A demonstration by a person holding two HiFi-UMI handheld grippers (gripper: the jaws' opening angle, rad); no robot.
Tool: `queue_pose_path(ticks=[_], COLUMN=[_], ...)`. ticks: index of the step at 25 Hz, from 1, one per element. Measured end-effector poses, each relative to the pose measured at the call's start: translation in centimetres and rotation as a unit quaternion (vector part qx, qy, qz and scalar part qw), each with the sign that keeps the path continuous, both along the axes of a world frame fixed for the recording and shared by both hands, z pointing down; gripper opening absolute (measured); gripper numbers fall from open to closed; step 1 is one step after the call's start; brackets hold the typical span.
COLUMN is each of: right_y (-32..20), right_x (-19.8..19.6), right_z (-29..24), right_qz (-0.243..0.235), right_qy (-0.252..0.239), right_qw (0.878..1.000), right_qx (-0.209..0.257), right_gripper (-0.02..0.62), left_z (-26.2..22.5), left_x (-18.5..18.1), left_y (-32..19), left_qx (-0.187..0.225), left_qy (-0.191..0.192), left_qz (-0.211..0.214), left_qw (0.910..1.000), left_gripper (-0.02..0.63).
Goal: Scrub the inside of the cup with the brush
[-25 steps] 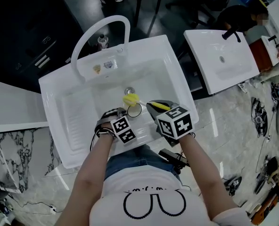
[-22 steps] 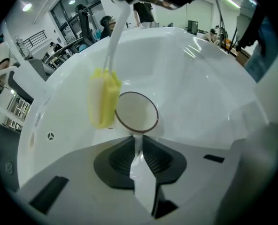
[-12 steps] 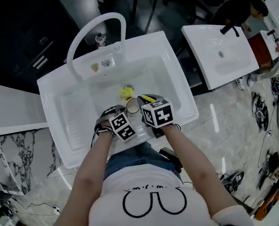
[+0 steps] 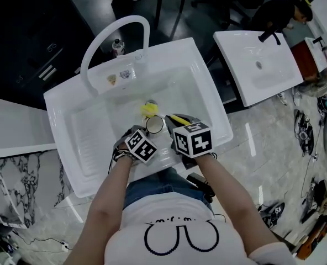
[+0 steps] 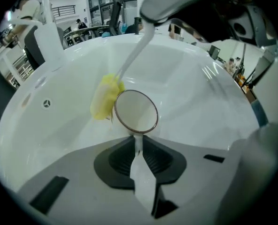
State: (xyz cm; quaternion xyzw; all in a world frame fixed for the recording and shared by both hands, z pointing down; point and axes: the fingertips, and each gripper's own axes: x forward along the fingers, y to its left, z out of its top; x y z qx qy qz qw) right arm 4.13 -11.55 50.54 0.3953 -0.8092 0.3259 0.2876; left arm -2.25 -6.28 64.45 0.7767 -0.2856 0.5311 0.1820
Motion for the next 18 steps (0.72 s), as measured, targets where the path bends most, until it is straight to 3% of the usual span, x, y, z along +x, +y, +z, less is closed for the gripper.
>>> queue_pose_path(ticks=[6, 11, 13, 15, 18], right_y=[0.9, -0.5, -1.4, -2.3, -3.1], right_x=[2.2, 0.2, -1.0, -1.7, -1.9], right_z=[-2.2, -0.9, -0.2, 0.3, 1.4], right_qz=[0.078, 0.076, 0.069, 0.063, 0.062], right_qy=[-0.045, -0.056, -0.046, -0.033, -0.016], right_qw=[0.996, 0.995, 0.996, 0.997, 0.997], right_qx=[-0.013, -0.015, -0.014, -0.017, -0.041], right_gripper=[0.043, 0.043, 0.043, 0.043, 0.043], left_z=[0.1, 0.2, 0.0, 0.1, 0.0], left_x=[-0.4, -1.2, -1.7, -1.8, -1.6], left_y=[-0.3, -1.1, -1.6, -1.8, -1.3], left_qx=[-0.053, -0.09, -0.09, -0.081, -0.063], left_qy=[0.053, 0.11, 0.115, 0.108, 0.077], left_qz=[-0.071, -0.164, -0.192, -0.192, -0.153], left_qw=[0.9947, 0.9762, 0.9704, 0.972, 0.9832], left_gripper=[0.063, 0.061, 0.063, 0.066, 0.064])
